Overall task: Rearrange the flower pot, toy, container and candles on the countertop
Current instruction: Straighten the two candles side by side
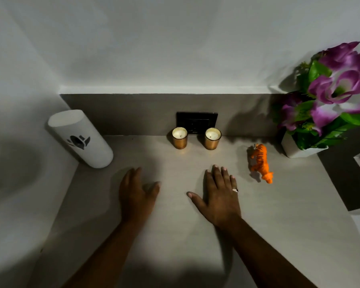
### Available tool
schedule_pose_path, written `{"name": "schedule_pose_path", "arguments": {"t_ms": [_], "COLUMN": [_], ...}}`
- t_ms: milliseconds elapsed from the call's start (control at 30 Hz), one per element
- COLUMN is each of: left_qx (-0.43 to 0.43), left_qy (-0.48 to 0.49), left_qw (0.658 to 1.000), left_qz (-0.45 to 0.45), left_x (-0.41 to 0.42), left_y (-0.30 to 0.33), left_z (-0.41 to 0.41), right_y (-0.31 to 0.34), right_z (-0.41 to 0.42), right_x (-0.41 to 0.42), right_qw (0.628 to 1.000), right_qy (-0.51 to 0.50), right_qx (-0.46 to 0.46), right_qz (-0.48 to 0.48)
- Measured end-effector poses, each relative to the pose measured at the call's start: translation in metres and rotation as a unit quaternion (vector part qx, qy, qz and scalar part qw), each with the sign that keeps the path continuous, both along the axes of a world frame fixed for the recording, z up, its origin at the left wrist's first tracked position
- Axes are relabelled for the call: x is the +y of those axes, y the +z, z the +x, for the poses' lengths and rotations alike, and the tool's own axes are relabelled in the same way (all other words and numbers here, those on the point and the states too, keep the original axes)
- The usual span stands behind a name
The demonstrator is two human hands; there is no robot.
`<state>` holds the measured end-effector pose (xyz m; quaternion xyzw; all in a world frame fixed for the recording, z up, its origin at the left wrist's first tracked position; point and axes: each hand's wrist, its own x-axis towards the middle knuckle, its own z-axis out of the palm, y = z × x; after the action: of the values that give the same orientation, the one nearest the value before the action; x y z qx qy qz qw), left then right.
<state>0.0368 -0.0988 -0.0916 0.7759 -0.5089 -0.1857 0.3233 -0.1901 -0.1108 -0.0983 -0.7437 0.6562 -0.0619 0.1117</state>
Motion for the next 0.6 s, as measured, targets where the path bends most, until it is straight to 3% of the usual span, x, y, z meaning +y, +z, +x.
{"name": "schedule_pose_path", "arguments": {"t_ms": [267,600], "left_qx": [0.077,0.089], "left_qy": [0.187,0.216], "left_qw": [0.973,0.968], "left_qz": [-0.114,-0.094], "left_x": [-0.038,-0.098], "left_y": [0.037,0.045], "left_z": [0.103,0.130], "right_y": [0.004,0.006], "right_z": [0.006,0.008], "right_x": [0.007,0.007], "right_qw": [0.999,0.999], "right_qy": [0.015,0.013], "right_qx": [0.034,0.036], "right_qz": [0.021,0.012]}}
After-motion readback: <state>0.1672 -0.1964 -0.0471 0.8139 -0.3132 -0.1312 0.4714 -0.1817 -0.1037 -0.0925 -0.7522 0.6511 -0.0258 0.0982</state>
